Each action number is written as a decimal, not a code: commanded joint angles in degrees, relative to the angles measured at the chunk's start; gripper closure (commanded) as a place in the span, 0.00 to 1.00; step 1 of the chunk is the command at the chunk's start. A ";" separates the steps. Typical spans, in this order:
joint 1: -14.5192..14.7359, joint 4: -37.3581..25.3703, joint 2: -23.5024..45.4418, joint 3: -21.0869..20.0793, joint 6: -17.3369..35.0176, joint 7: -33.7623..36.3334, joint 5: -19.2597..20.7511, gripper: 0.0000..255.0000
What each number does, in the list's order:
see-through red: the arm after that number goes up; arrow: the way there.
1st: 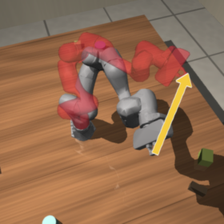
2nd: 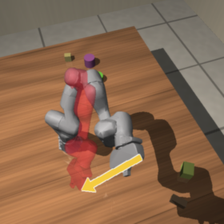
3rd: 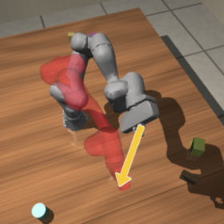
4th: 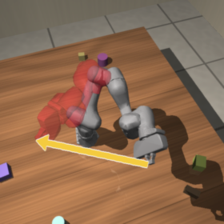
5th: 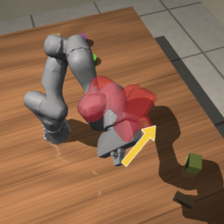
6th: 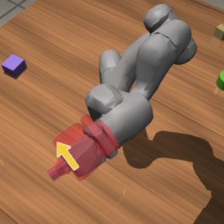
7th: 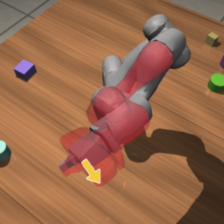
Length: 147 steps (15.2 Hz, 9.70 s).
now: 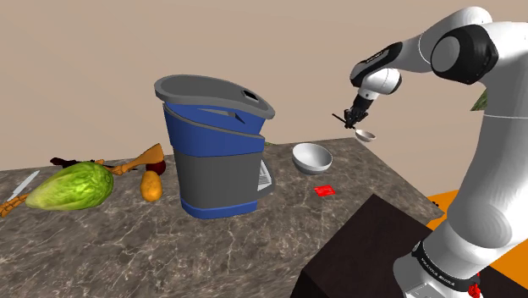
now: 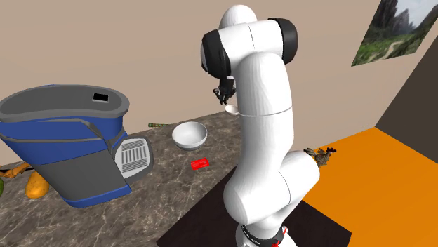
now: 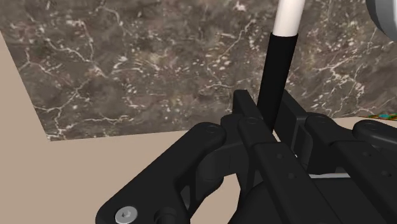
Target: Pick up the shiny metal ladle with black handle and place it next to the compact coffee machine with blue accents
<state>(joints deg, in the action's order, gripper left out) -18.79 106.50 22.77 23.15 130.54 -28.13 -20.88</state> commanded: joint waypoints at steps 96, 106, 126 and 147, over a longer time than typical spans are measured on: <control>20.12 11.57 -52.02 -28.04 -33.36 58.77 16.99 1.00; 22.26 16.81 -53.25 -33.60 -28.91 65.33 15.04 1.00; 22.79 32.48 -53.60 -34.68 -13.58 64.90 14.03 1.00; 23.01 44.46 -47.52 -36.41 4.45 64.88 13.24 1.00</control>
<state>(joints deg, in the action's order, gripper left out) 4.25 150.48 -25.38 -13.13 133.85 36.72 -7.65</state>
